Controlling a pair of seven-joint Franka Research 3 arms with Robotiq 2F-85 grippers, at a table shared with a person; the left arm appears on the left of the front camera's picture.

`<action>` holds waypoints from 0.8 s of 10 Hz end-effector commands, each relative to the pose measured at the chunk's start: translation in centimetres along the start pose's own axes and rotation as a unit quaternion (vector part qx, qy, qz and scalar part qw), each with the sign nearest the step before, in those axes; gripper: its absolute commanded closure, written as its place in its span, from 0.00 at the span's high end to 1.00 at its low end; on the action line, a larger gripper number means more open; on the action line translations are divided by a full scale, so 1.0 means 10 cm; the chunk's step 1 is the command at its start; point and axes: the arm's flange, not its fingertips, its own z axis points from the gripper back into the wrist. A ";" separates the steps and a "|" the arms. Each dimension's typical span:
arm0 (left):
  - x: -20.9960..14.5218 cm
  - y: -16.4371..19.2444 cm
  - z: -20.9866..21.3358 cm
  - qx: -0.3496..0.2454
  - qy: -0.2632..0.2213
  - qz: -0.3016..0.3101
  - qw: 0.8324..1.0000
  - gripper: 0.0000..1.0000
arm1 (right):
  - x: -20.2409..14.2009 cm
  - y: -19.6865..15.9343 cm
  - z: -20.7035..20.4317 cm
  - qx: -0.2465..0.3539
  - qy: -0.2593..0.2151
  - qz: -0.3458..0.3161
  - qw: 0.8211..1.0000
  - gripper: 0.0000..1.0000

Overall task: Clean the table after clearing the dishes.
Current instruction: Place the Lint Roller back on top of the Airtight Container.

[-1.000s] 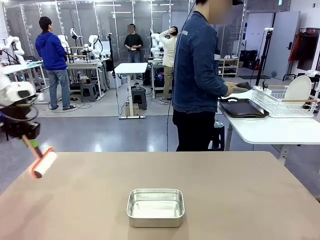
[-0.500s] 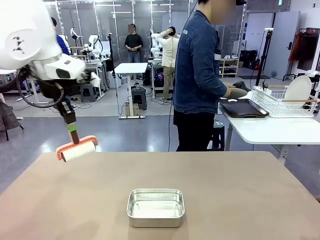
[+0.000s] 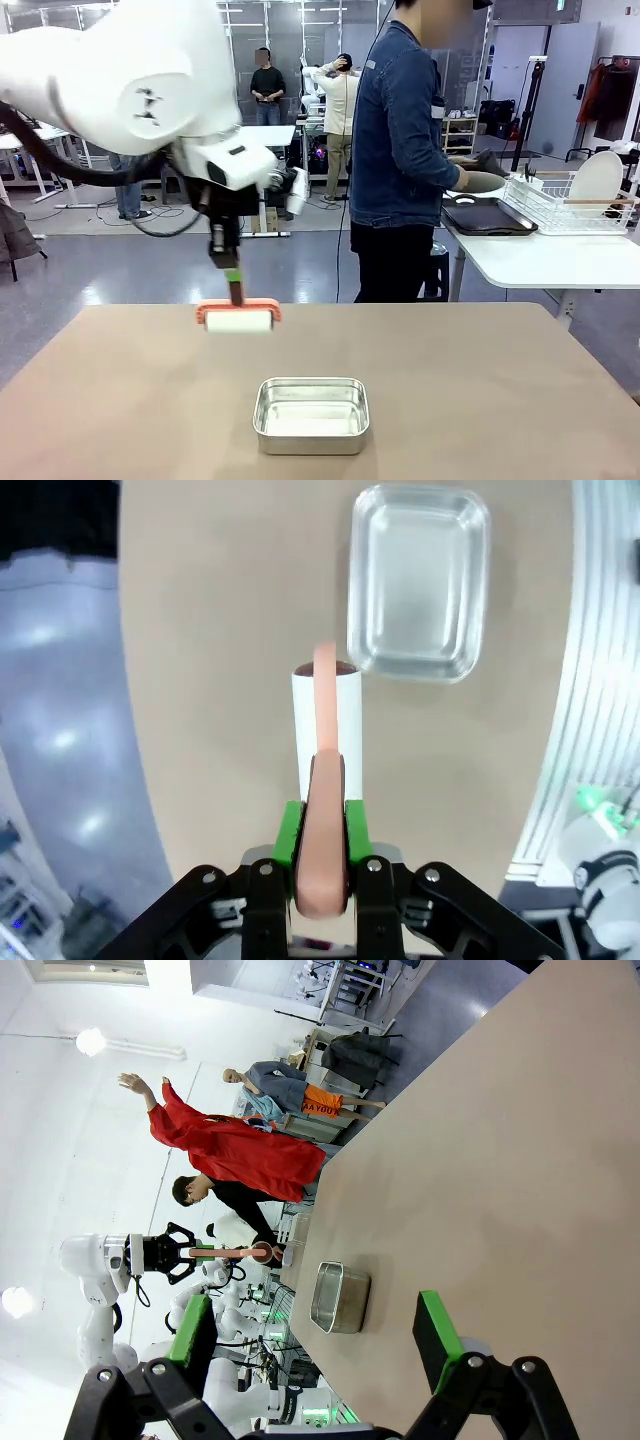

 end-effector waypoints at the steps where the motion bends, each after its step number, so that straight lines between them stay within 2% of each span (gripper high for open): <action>1: 0.31 0.06 -0.04 -0.023 -0.027 -0.047 0.998 0.22 | 0.00 0.04 0.00 -0.003 0.002 -0.005 1.000 1.00; 2: 0.50 0.01 -0.11 -0.068 -0.034 -0.030 0.997 0.22 | 0.00 0.04 0.00 -0.003 0.002 -0.005 1.000 1.00; 3: 0.57 -0.02 -0.15 -0.070 -0.033 -0.034 0.996 0.22 | 0.00 0.04 0.00 -0.003 0.002 -0.005 1.000 1.00; 4: 0.46 -0.08 -0.15 -0.030 -0.022 -0.036 0.999 0.22 | 0.00 0.04 0.00 -0.003 0.002 -0.005 1.000 1.00; 8: 0.46 -0.08 -0.15 -0.030 -0.022 -0.036 0.999 0.22 | 0.00 0.04 0.00 -0.003 0.002 -0.005 1.000 1.00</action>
